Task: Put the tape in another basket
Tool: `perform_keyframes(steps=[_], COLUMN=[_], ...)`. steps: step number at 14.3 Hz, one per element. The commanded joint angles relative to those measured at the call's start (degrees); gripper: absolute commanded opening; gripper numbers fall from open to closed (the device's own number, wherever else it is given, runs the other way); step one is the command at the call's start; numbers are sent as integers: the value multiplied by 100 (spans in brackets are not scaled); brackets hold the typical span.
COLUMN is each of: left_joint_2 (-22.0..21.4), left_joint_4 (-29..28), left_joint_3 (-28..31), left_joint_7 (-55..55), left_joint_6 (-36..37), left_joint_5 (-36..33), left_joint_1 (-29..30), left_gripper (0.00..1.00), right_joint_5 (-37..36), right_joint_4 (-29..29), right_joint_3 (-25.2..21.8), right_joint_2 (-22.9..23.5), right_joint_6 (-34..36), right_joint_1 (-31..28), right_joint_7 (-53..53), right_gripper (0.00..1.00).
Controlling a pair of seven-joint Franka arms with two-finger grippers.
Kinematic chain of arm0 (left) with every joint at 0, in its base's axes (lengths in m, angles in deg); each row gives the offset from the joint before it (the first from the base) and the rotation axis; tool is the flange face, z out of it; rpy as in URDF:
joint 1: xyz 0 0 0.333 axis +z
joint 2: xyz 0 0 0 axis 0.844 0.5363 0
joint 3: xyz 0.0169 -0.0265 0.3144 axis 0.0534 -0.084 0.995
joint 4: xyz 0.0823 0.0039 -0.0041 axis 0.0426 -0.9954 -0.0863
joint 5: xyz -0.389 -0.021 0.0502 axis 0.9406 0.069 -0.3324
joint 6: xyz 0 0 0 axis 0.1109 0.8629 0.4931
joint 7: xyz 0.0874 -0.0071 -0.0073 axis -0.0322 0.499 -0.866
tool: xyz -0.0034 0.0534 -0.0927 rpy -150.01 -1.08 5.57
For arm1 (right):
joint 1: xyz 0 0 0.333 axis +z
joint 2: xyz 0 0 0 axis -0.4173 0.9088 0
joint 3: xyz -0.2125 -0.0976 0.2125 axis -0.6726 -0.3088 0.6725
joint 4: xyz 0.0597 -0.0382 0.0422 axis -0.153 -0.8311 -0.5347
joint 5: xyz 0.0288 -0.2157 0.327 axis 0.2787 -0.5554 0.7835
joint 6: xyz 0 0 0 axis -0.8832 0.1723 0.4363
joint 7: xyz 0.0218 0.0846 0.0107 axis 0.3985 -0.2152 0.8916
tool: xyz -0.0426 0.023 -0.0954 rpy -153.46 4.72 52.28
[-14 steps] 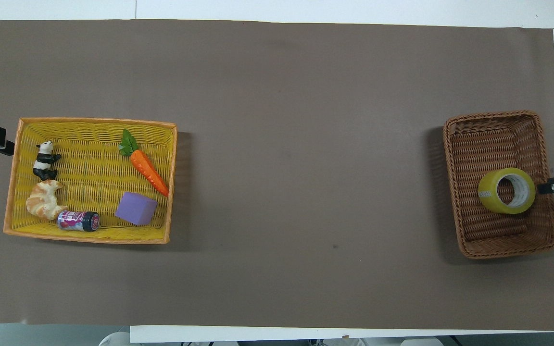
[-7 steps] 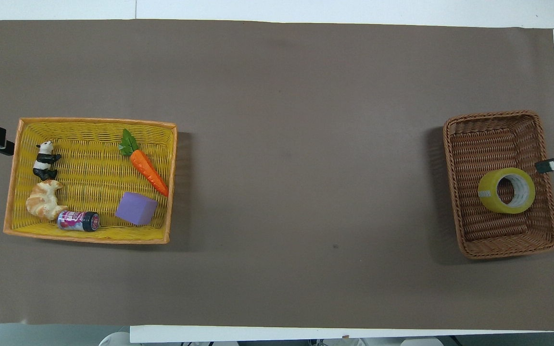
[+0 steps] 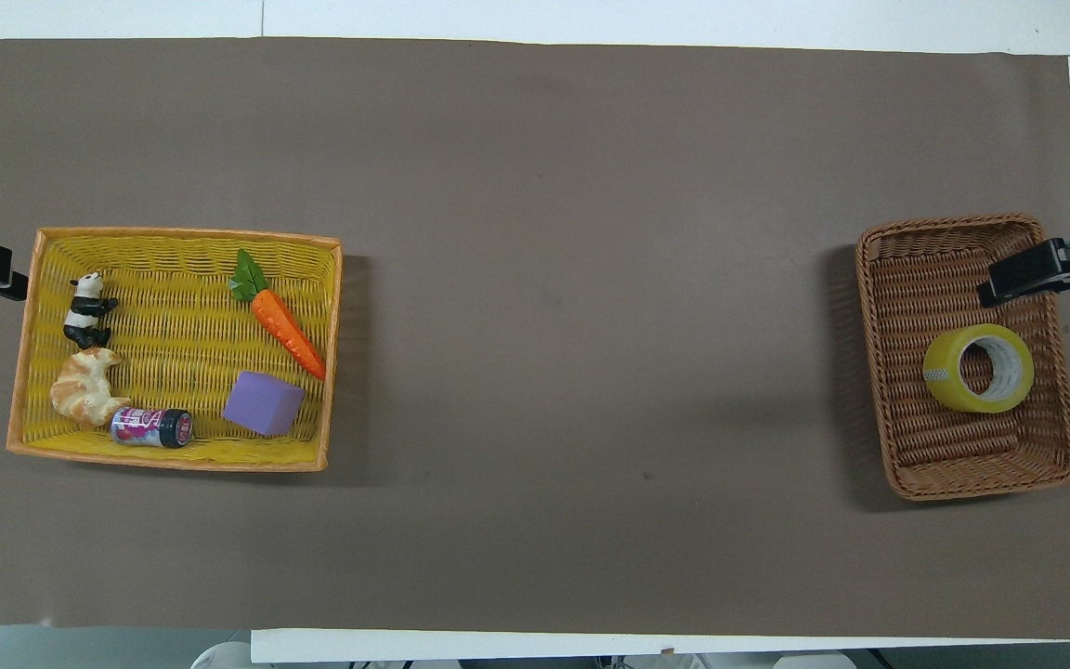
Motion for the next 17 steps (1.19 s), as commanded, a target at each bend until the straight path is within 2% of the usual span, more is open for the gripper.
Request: perform_keyframes(steps=[1,3,4,6,9,14,17], left_joint_2=[-21,-21,-21,-21,-21,-21,-21], left_joint_4=[-4,-4,-4,-4,-4,-4,-4], left_joint_3=[-1,-1,-1,-1,-1,-1,-1], left_joint_7=[13,13,13,13,13,13,13], left_joint_6=[84,84,84,84,84,84,84], left_joint_5=[-101,-101,-101,-101,-101,-101,-101], left_joint_1=[10,10,10,10,10,10,10], left_gripper=[100,100,100,100,100,100,100], right_joint_5=[-83,-92,-109,-354,-610,-392,-303], right_joint_4=[306,-79,-90,-64,-63,244,235], right_joint_3=[-49,-40,-31,38,346,171,144], right_joint_2=[171,-21,-49,-31,-180,-23,-23], right_joint_6=[298,141,131,-123,-124,122,87], right_joint_1=[-188,-267,-294,-364,-487,-540,-540], right_joint_7=[-277,-251,-260,-251,-303,-400,-392], right_gripper=[100,100,100,100,100,100,100])
